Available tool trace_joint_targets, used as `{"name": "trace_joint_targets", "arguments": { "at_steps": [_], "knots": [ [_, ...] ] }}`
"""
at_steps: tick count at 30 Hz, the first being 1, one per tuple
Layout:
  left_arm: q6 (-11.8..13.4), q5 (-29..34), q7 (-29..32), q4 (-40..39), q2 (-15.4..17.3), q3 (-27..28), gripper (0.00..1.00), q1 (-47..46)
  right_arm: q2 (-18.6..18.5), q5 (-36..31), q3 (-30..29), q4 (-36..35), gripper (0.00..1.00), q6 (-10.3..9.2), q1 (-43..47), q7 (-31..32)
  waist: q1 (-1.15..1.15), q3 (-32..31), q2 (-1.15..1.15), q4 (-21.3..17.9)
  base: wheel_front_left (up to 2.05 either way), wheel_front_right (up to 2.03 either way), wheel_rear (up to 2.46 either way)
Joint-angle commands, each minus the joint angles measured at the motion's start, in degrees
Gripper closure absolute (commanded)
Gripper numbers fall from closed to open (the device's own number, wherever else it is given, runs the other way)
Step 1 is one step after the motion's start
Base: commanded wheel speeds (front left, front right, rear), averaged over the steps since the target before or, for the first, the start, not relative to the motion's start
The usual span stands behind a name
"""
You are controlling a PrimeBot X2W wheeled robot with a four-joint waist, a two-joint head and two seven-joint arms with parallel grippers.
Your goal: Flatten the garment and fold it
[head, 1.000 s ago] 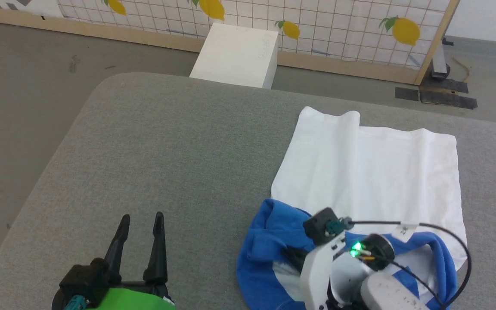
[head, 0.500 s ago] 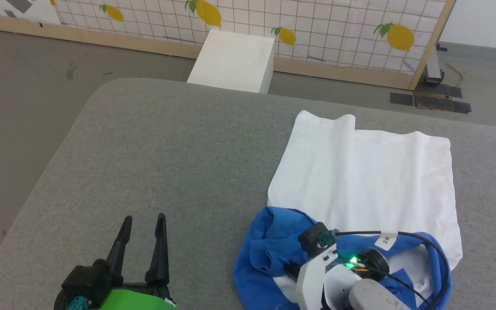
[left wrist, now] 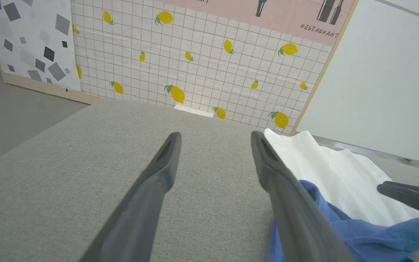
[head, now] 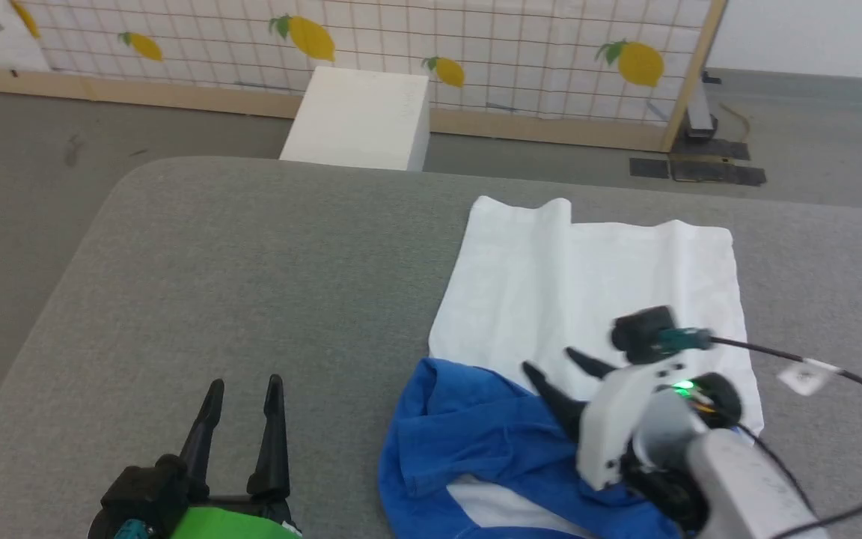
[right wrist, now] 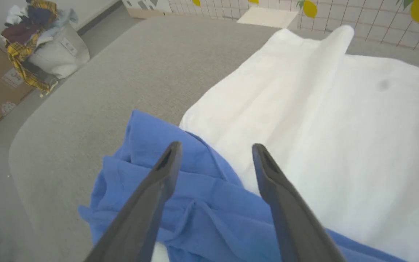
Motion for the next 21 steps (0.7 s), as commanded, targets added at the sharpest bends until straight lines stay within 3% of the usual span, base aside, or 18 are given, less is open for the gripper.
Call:
{"name": "trace_joint_targets", "arguments": {
  "at_steps": [1,5,12,16,21],
  "knots": [
    [0.18,-0.36,0.23,-0.35,0.41,0.06,0.00,0.66,-0.71,-0.28,-1.95,-2.60,0.00,-0.08,2.06,0.27,0.00,0.28,0.00,-1.64,0.00,0.00,0.00],
    [0.17,-0.29,0.35,-0.89,0.63,-0.18,0.00,0.31,-0.60,-3.18,-10.34,-11.38,0.00,-0.08,6.73,-0.90,0.00,0.75,0.00,-3.44,0.00,0.00,0.00],
    [0.13,0.00,0.08,-1.43,0.86,-0.50,0.00,-0.41,2.91,-12.70,-25.79,-25.00,0.00,-0.08,14.48,-8.24,0.00,1.47,0.00,-6.29,0.00,0.00,0.00],
    [0.05,0.20,-0.31,-1.52,0.83,-0.54,0.00,-0.57,3.30,-13.62,-30.45,-28.30,0.00,-0.08,18.44,-13.25,0.00,1.99,0.00,-7.50,0.00,0.00,0.00],
    [-0.28,0.58,-0.89,-1.88,0.40,-0.61,0.00,-0.51,3.33,-12.44,-33.39,-27.01,0.00,-0.08,22.59,-19.66,0.00,3.11,0.00,-8.36,0.00,0.00,0.00]
  ]
}}
